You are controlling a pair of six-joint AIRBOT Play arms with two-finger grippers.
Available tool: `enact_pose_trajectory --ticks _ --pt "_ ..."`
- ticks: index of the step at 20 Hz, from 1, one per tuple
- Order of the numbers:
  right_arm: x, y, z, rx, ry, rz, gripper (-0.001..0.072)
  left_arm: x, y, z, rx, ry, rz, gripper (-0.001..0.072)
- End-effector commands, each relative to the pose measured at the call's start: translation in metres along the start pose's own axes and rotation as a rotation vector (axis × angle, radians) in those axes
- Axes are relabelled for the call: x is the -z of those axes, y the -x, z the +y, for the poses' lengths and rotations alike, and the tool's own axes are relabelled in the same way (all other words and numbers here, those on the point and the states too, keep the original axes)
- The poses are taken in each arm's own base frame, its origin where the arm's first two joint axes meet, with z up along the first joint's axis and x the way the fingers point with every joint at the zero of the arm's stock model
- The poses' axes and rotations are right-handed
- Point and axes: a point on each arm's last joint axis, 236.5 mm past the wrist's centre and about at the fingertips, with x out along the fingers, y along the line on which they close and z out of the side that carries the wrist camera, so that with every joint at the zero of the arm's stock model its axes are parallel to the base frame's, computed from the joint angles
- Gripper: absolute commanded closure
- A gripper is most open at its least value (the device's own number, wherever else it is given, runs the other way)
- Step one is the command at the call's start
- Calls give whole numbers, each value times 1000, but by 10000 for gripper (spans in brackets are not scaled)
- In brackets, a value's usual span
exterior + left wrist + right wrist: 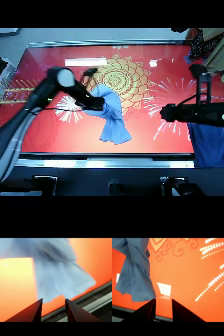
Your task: Fold the clothes and pants, and hang the long-sleeved shirts on hangers.
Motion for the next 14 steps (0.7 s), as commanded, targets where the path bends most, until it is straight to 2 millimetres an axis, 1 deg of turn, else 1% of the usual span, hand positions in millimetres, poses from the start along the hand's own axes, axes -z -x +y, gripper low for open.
enact_pose_trajectory --ticks 1,2,3,5,6,7,8,10,12,14 --pt "-41 -8 -44 47 -219 -103 431 -4 78 64 -85 78 -126 373" --pt "-39 -18 -58 21 -265 -56 405 -5 93 73 -90 101 -161 372" --pt "-30 -33 -62 -50 -301 23 367 -5 105 81 -95 122 -191 373" --pt "-10 -67 -45 -263 -330 172 220 -6 117 93 -103 151 -220 373" --pt "4 -87 -38 -330 -335 240 174 -7 119 97 -106 162 -224 374" --pt "19 -104 -30 -374 -332 301 166 -7 119 99 -107 167 -224 374" --pt "39 -124 -26 -391 -321 366 166 -7 119 101 -109 171 -224 374" --pt "74 -157 -16 -393 -302 456 165 -8 117 102 -109 174 -220 375" --pt "99 -182 -1 -387 -268 508 165 -8 117 102 -109 174 -222 375" --pt "113 -200 15 -375 -230 529 166 -8 117 102 -108 177 -222 375"
